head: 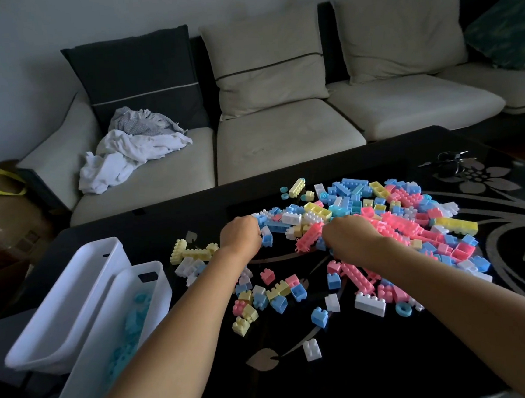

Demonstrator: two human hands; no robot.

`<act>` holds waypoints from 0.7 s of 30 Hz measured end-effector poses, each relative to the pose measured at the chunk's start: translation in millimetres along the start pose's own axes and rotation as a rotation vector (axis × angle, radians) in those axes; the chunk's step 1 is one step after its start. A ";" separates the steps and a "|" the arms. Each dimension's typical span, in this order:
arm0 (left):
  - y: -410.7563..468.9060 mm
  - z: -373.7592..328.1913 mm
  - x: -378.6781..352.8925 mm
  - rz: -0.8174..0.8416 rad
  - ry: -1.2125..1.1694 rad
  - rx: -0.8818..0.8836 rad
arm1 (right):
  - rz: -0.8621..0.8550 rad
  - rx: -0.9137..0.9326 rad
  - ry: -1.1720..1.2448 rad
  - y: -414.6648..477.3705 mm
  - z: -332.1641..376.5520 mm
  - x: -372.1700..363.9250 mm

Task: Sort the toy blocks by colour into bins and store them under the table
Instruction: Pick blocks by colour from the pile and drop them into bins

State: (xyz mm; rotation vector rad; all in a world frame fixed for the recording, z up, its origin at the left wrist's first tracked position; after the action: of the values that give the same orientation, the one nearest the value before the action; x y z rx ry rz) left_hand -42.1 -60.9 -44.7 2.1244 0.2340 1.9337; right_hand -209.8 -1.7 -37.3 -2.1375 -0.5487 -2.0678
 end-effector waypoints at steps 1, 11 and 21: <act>0.6 -0.7 -2.3 0.017 0.005 0.016 | 0.001 -0.009 0.014 -0.2 -1.2 0.2; -18.5 3.9 -10.9 0.146 -0.143 0.119 | -0.230 -0.241 0.596 1.8 -27.2 47.0; -47.4 -12.2 12.5 0.059 -0.202 -0.018 | -0.060 -0.673 1.549 -8.0 -19.9 28.9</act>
State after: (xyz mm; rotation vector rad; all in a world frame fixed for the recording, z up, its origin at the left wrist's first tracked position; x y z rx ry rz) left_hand -50.3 -11.1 -45.8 2.3186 0.1156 1.7273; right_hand -231.2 4.2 -8.9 -0.0427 0.3433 -3.2540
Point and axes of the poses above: each hand's wrist, its own y-axis towards the middle knuckle, its own x-axis out of the back of the hand, z = x × y, the point moved 9 cm from there along y, towards the middle knuckle, and after that the axes turned 13 degrees about -z, right-handed, at the moved point
